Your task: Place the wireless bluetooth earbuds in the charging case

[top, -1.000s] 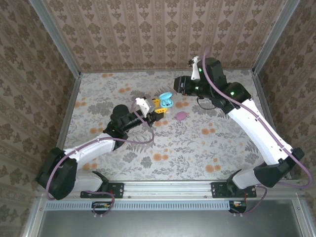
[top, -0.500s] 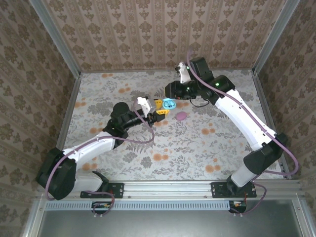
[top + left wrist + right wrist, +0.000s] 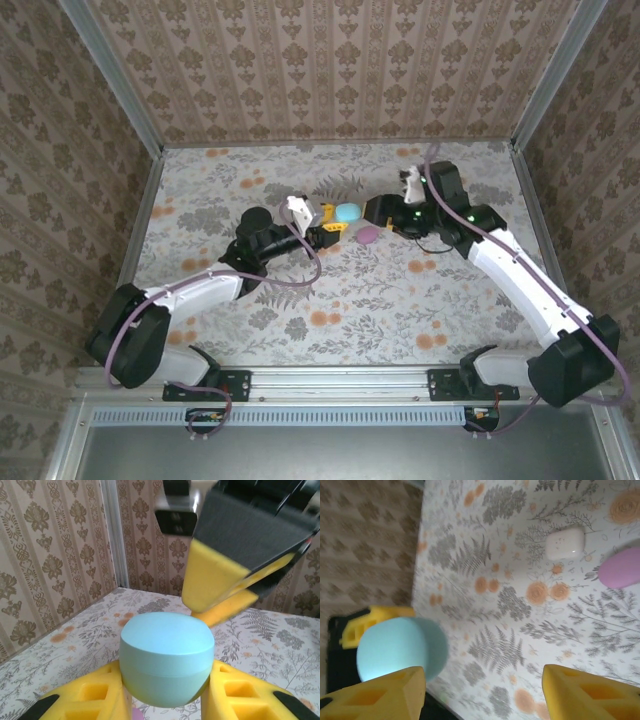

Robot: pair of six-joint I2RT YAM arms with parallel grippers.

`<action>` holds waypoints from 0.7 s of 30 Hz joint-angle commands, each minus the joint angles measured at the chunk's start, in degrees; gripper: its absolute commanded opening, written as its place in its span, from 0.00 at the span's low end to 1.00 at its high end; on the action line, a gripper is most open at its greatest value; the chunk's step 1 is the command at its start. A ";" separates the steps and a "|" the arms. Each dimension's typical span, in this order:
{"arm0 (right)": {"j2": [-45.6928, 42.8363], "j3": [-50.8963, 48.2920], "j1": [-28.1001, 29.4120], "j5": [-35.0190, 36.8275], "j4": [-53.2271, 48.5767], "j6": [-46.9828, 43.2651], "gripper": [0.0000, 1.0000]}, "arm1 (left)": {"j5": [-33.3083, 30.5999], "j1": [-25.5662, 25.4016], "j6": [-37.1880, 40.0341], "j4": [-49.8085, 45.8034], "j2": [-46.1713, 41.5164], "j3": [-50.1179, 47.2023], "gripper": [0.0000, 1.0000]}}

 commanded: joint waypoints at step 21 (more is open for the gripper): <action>-1.46 -5.62 -1.95 -11.78 18.70 16.61 0.63 | -1.97 -0.95 -2.30 5.36 0.14 2.04 0.34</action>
